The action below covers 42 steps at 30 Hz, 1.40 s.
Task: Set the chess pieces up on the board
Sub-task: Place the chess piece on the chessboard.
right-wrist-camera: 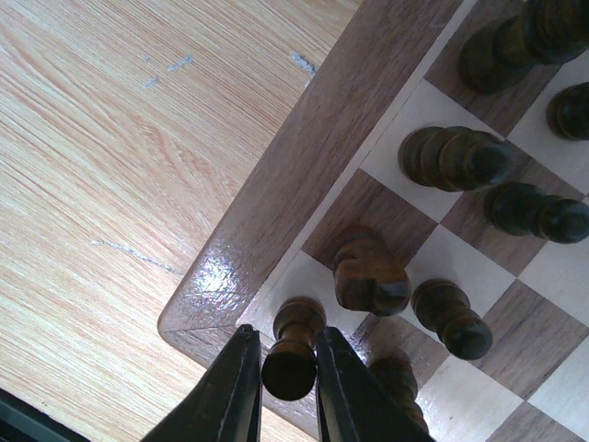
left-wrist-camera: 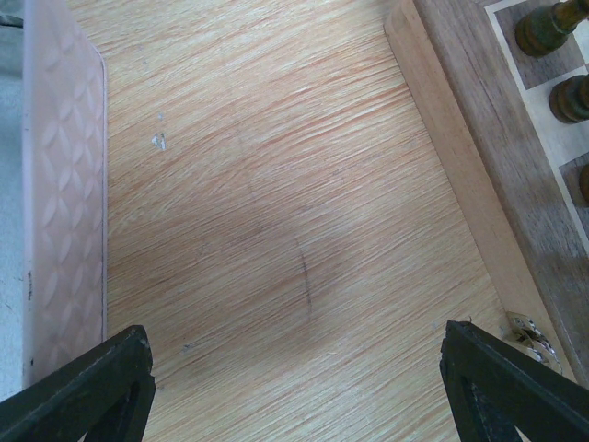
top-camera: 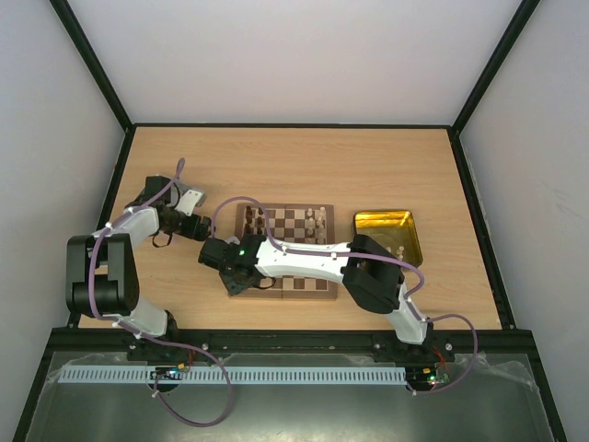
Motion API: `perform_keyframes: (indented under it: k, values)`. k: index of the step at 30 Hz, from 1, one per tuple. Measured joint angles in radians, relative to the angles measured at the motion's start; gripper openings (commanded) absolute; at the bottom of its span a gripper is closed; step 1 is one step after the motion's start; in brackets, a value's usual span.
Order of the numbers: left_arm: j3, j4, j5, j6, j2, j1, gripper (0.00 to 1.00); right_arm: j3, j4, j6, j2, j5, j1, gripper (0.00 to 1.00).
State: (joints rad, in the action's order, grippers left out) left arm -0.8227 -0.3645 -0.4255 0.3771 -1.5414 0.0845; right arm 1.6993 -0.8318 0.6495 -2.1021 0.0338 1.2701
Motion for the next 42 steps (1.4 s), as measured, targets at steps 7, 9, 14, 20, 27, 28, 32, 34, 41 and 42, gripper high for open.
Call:
perform_keyframes:
  k: [7, 9, 14, 20, 27, 28, 32, 34, 41, 42]
  values:
    - [0.000, 0.000, 0.000, 0.000, 0.000, 0.000, 0.86, 0.000, 0.000, 0.000, 0.000, 0.000, 0.000, 0.19]
    - [0.000, 0.000, 0.000, 0.000, 0.000, 0.000, 0.86, 0.000, 0.000, 0.000, 0.000, 0.000, 0.000, 0.20]
    - [0.000, 0.000, 0.000, 0.000, 0.000, 0.000, 0.86, 0.000, 0.000, 0.000, 0.000, -0.005, 0.000, 0.20]
    - [0.000, 0.000, 0.000, 0.000, 0.000, 0.000, 0.86, 0.000, -0.001, 0.000, 0.002, -0.013, 0.000, 0.21]
    - [0.000, 0.000, 0.000, 0.000, 0.000, 0.000, 0.86, 0.000, -0.004, 0.000, 0.011, -0.018, 0.000, 0.36]
    - [0.000, 0.000, 0.000, 0.000, 0.000, 0.000, 0.86, 0.000, -0.006, 0.001, 0.013, -0.019, -0.001, 0.36]
    - [0.000, 0.000, 0.000, 0.000, 0.000, 0.000, 0.86, 0.000, -0.019, -0.001, 0.027, -0.030, -0.005, 0.36]
    - [0.000, 0.000, 0.000, 0.000, 0.000, 0.000, 0.86, 0.000, -0.028, -0.001, 0.040, -0.039, -0.009, 0.36]
    - [0.000, 0.000, 0.000, 0.000, 0.000, 0.000, 0.86, -0.034, -0.058, 0.006, 0.184, -0.092, -0.061, 0.46]
    - [0.000, 0.000, 0.000, 0.000, 0.000, 0.000, 0.86, -0.049, -0.058, 0.006, 0.217, -0.100, -0.076, 0.47]
